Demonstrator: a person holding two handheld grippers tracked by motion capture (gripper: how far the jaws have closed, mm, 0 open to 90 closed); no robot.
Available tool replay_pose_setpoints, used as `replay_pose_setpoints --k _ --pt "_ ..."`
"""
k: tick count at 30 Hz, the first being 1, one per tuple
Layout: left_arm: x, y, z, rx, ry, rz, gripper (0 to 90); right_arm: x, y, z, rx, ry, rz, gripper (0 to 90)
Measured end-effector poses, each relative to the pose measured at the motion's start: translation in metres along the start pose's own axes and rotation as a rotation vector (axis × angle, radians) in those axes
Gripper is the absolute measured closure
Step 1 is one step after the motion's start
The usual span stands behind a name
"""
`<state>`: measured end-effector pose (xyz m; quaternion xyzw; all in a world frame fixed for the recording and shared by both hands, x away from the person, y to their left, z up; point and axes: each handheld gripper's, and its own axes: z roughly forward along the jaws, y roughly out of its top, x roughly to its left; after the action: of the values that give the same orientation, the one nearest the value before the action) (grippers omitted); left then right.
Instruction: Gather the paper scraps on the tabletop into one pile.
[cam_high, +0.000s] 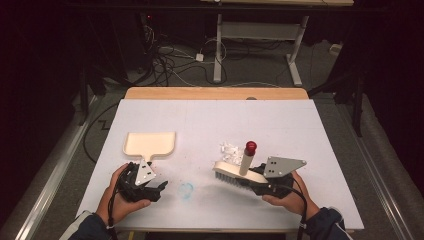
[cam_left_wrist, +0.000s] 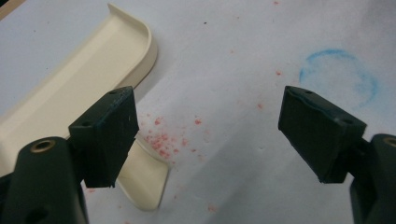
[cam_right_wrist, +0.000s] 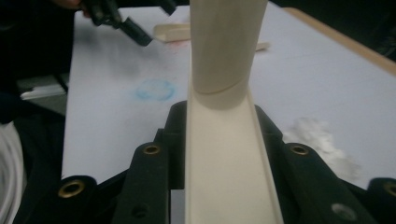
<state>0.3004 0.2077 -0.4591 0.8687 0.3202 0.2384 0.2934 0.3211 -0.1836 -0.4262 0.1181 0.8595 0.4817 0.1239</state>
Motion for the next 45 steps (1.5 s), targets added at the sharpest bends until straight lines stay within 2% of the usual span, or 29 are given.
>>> replay_pose_setpoints --k 4,6,9,14,17,20,22,24,27,30,32,34,37,42,45 --pt "-0.004 0.0 -0.001 0.004 -0.002 0.009 19.3 -0.006 -0.009 0.018 0.058 0.018 -0.036 67.7" --pt "-0.005 0.0 0.0 0.005 -0.002 0.016 19.3 -0.012 -0.011 0.023 0.049 0.026 -0.026 67.7" --pt "-0.004 0.0 0.002 0.009 -0.007 0.009 19.3 -0.022 -0.01 0.03 0.035 0.0 -0.016 67.7" --pt "-0.004 0.0 0.003 0.012 -0.015 0.014 19.3 -0.043 -0.007 0.043 0.026 -0.014 0.009 67.6" --pt "-0.004 0.0 0.005 0.014 -0.016 0.017 19.3 -0.053 -0.005 0.047 0.024 -0.003 0.029 67.5" --pt "-0.003 0.0 0.006 0.024 -0.013 0.027 19.3 -0.06 -0.005 0.048 0.014 -0.022 0.051 67.6" --pt "-0.003 0.001 0.006 0.024 -0.014 0.028 19.3 -0.061 -0.005 0.046 0.004 -0.039 0.061 67.7" --pt "-0.004 0.001 0.006 0.017 -0.015 0.027 19.3 -0.062 -0.004 0.042 -0.014 -0.028 0.07 67.6" --pt "-0.005 0.002 0.006 0.018 -0.01 0.032 19.3 -0.059 -0.001 0.034 -0.028 -0.048 0.076 67.5" --pt "-0.005 0.001 0.004 0.022 -0.002 0.041 19.3 -0.055 0.002 0.023 -0.01 -0.104 0.079 67.5" --pt "-0.005 0.0 0.002 0.02 -0.001 0.038 19.3 -0.055 0.002 0.015 -0.033 -0.104 0.101 67.4" --pt "-0.005 0.0 0.002 0.01 0.0 0.032 19.3 -0.053 0.003 0.008 -0.044 -0.119 0.109 67.3" --pt "-0.004 0.001 0.001 0.012 0.003 0.046 19.0 -0.05 0.009 -0.005 -0.062 -0.155 0.129 67.1" --pt "-0.005 0.001 0.001 0.015 0.005 0.052 18.7 -0.048 0.014 -0.019 -0.108 -0.185 0.139 67.4" --pt "-0.005 0.001 0.0 0.009 0.007 0.046 18.7 -0.048 0.016 -0.026 -0.125 -0.246 0.158 67.6"
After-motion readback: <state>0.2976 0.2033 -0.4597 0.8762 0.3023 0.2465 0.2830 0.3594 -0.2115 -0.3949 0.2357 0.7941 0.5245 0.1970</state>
